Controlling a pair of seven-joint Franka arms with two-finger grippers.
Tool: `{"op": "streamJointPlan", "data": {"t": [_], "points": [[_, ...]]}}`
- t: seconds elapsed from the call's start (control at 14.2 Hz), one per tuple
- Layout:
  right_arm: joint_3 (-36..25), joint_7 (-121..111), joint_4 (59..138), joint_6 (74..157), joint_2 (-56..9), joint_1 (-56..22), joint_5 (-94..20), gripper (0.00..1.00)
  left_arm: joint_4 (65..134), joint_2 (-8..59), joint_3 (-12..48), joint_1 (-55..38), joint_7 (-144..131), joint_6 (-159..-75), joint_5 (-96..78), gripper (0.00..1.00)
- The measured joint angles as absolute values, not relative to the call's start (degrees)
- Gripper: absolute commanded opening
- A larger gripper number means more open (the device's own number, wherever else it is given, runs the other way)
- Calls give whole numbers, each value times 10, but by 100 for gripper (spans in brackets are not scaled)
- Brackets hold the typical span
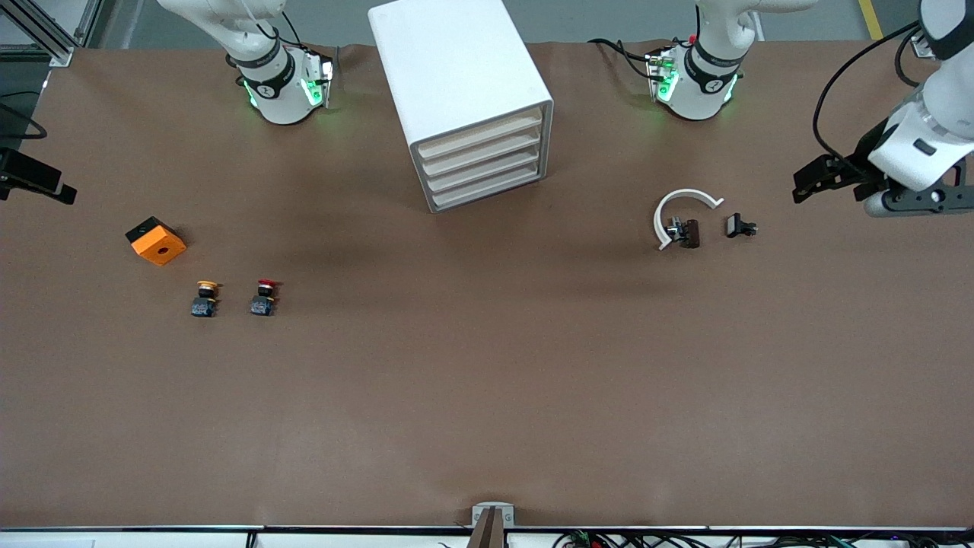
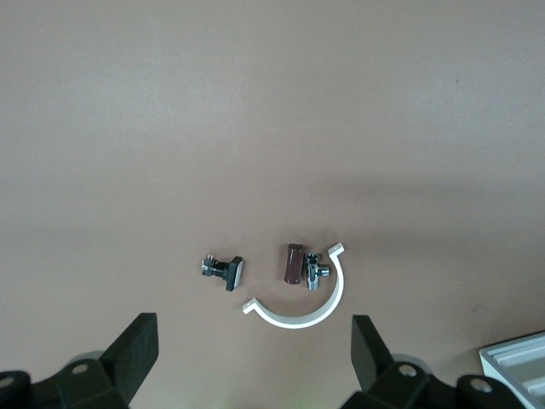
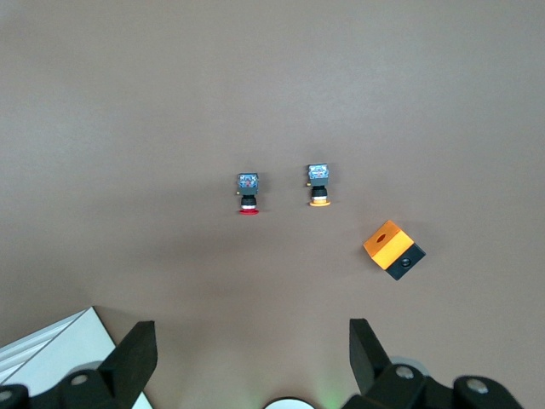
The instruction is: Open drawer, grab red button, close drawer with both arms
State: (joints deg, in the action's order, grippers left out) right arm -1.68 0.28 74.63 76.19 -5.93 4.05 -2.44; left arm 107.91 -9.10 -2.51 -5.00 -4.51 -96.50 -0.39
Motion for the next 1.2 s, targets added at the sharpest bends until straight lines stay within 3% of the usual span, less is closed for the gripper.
{"op": "streamJointPlan", "data": {"t": [0.42, 1.2], "points": [[-15, 4, 752, 754, -44, 25, -9, 100, 1045, -97, -24, -52, -45, -938, -4, 100], [-15, 36, 833, 782, 21, 25, -14, 100, 997, -78, -18, -60, -42, -914, -4, 100]]}}
